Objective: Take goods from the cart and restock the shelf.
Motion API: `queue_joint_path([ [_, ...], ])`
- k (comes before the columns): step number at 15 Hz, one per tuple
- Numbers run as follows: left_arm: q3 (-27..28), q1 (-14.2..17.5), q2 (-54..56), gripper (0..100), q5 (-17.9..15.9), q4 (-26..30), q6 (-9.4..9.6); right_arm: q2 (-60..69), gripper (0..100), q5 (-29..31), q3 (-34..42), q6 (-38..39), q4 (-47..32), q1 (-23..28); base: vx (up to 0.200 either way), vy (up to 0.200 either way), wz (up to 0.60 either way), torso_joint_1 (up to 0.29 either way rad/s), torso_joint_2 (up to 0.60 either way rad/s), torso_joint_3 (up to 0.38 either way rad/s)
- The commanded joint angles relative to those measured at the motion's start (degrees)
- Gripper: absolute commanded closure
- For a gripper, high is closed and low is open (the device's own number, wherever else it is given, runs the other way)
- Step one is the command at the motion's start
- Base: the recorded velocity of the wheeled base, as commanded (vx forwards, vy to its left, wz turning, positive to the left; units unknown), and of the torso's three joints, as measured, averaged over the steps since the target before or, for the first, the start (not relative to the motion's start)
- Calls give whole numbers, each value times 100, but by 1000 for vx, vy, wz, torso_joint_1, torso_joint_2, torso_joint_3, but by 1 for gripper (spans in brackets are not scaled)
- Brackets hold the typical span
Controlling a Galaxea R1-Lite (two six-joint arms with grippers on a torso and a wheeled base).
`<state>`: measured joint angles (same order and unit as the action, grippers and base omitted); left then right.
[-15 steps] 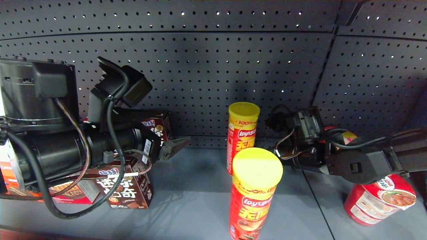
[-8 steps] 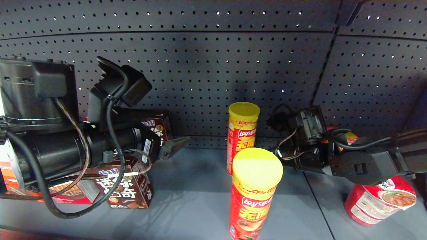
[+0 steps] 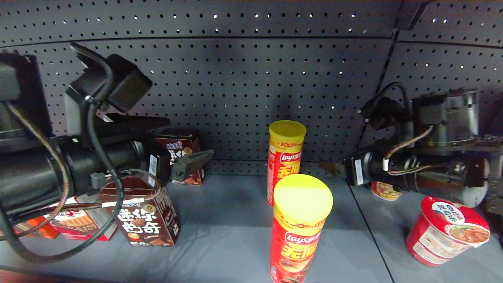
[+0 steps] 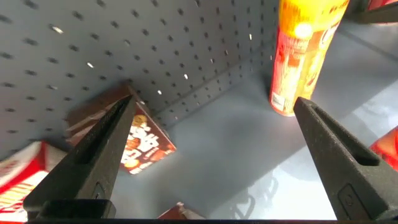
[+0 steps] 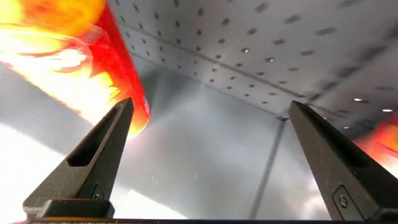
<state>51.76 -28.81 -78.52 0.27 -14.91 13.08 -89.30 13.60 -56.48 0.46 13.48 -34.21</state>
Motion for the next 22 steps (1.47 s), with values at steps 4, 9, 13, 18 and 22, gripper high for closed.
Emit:
queue_joint_path([
  [4,-826,639,1594,0,35,-47,-25,2399,0,-51,1763,-2,-12,459,0,0,0,0,0,0],
  [9,-2170,1220,3334,0,668,6,-42,3595,0,-16,2343,-2,-21,1030,0,0,0,0,0,0],
  [13,-3093,1413,4644,0,1186,85,-60,4447,0,-42,2809,-11,-12,1751,0,0,0,0,0,0],
  [18,-3462,2661,6059,0,1168,1544,-113,5713,0,37,3996,-117,-21,2595,0,0,0,0,0,0],
  [22,-3902,2942,7105,0,1168,2194,-394,6539,0,380,4795,-310,-21,2814,0,0,0,0,0,0],
])
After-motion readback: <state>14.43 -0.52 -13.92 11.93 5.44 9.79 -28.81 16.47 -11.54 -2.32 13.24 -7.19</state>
